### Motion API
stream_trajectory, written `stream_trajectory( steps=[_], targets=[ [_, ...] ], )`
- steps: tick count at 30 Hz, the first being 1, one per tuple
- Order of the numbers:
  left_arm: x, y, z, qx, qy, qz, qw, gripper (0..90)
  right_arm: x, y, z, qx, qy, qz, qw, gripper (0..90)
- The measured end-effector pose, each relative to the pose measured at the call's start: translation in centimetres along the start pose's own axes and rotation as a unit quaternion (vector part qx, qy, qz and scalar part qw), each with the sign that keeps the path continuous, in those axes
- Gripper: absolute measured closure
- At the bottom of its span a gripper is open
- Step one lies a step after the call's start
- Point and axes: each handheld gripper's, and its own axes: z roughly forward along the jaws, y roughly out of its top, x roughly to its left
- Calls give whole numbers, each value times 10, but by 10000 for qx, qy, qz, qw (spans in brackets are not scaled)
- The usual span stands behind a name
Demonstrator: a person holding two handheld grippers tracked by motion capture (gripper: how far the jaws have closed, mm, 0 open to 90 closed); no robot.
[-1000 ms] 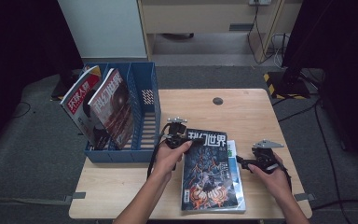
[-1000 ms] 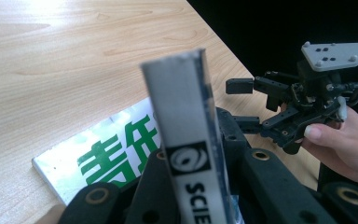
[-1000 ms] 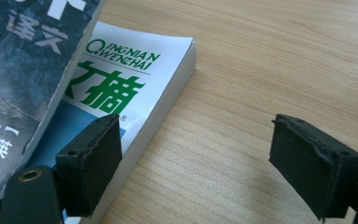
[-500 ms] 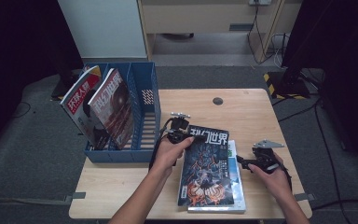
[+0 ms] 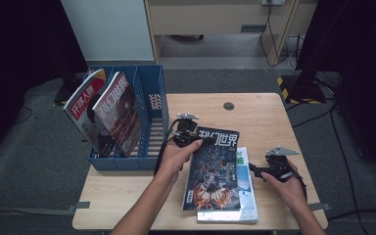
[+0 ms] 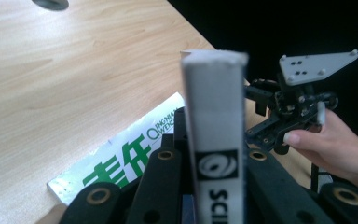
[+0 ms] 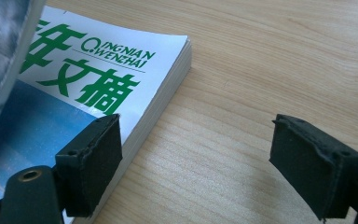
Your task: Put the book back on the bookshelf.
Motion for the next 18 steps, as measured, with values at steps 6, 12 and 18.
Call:
stream_trajectory(
  steps=[6,12,18],
  targets=[
    [-9,11,-7,-38,52,226,9997,822,0,0,1,-9,-31,-18,10000,163],
    [-13,17,-15,-123,124,296,9994,822,-2,-1,-1,-7,-57,13,10000,162],
    [-15,24,-24,-245,168,369,9989,822,-3,-1,-1,-29,-72,63,10000,160]
  ],
)
